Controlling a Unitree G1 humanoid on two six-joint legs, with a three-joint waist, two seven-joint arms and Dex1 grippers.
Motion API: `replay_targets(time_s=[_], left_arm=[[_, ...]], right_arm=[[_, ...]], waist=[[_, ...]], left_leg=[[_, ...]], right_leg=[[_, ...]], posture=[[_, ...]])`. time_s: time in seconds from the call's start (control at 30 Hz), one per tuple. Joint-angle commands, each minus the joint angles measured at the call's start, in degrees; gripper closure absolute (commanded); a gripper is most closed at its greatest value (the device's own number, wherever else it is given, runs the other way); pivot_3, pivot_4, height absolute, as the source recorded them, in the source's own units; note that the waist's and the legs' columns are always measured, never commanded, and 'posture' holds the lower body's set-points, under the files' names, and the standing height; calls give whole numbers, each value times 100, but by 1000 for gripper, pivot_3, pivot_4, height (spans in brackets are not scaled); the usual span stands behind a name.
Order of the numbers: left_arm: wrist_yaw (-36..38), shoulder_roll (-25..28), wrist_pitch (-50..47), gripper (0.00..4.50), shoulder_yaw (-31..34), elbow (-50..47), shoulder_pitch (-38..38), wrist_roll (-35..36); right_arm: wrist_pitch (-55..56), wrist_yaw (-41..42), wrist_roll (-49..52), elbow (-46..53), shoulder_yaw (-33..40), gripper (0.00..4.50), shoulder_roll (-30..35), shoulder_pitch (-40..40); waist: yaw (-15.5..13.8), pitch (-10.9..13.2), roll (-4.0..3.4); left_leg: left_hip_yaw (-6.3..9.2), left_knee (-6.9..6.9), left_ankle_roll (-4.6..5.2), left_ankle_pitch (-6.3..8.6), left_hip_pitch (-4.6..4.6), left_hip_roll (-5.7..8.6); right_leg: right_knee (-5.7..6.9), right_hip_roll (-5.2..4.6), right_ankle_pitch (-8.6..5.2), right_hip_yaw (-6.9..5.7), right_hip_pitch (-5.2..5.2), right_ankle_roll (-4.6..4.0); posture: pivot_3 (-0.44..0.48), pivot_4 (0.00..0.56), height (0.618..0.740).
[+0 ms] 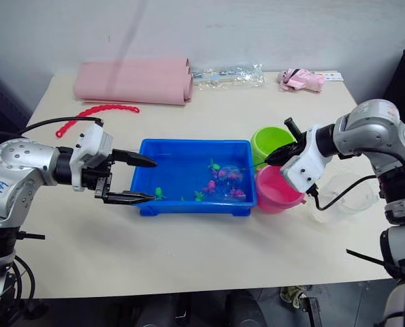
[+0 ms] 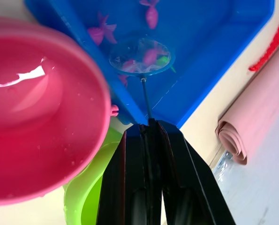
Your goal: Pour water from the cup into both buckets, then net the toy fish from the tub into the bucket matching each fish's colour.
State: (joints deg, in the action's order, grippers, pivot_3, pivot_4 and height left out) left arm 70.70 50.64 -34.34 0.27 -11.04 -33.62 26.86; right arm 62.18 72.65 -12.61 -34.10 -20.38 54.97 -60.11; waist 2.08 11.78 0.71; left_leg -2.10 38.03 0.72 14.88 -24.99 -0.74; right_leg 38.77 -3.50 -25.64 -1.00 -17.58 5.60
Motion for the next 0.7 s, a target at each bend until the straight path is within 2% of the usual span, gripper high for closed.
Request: replay_targets(time_s=[0.03,0.17,0.5,0.7], left_arm=[[-20,30,53,100,67,-222,-132,92],[-35,30,60,100,68,-243,-142,99],[-34,4,119,100,28,-224,-175,81],[-27,-23,162,100,11,-164,-230,76]], right_arm=[[365,-118,-166,-158,-71,4500,124,-245],[262,62,249,-1,-230,4500,194,-161],[-1075,766,1378,932,-159,4500,402,465],[-1862,943,1629,1384,9,4500,476,789]], waist=[[5,0,0],[0,0,0],[-36,0,0],[-38,0,0]], left_leg=[[0,0,0,0,1,0],[0,0,0,0,2,0],[0,0,0,0,1,0],[0,2,0,0,1,0]], right_leg=[[1,0,0,0,0,0],[3,0,0,0,0,0],[3,0,0,-1,2,0],[3,0,0,-1,3,0]], posture=[[0,150,740],[0,150,740],[0,150,740],[0,150,740]])
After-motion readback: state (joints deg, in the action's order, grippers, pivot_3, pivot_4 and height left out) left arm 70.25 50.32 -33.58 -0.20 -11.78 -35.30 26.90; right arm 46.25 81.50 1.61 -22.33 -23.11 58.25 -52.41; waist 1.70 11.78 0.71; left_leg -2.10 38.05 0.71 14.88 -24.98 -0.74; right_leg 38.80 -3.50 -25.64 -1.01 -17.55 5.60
